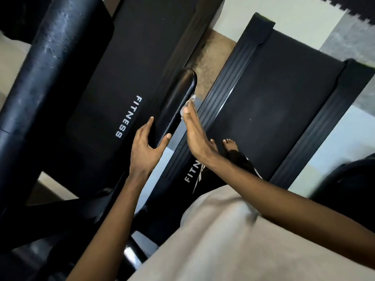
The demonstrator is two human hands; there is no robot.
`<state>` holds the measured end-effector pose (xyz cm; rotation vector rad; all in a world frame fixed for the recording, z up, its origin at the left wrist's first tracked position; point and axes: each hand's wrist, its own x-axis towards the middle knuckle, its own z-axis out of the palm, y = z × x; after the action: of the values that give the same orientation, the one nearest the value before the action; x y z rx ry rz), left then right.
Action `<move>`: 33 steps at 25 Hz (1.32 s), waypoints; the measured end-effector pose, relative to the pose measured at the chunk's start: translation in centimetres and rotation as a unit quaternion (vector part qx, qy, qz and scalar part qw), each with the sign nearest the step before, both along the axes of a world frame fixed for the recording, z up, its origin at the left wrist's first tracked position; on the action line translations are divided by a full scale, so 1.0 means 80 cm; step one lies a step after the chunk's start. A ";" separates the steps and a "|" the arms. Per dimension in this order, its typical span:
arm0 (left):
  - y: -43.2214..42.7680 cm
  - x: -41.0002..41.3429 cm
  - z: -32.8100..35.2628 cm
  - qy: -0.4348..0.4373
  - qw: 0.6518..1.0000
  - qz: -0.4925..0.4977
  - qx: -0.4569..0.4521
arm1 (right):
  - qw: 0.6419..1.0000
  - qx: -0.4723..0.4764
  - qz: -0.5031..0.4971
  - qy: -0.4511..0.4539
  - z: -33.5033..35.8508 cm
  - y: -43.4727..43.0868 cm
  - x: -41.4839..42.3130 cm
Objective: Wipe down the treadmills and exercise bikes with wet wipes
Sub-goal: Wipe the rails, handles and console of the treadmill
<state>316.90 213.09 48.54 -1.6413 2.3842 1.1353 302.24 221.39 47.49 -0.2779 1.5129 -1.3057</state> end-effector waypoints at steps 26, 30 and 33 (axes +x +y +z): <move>0.029 0.041 0.048 -0.113 0.993 0.000 0.023 | 0.964 0.008 -0.256 -0.066 -0.031 -0.010 0.029; 0.029 0.051 0.043 -0.083 0.996 -0.004 0.027 | 0.953 0.069 -0.282 -0.087 -0.038 -0.027 0.007; 0.034 0.064 0.040 -0.060 0.998 0.003 0.026 | 0.951 0.066 -0.291 -0.083 -0.035 -0.024 0.022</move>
<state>322.02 215.80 51.71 -1.6510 2.2603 1.0565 303.97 219.50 44.66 0.3895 1.5867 -1.6233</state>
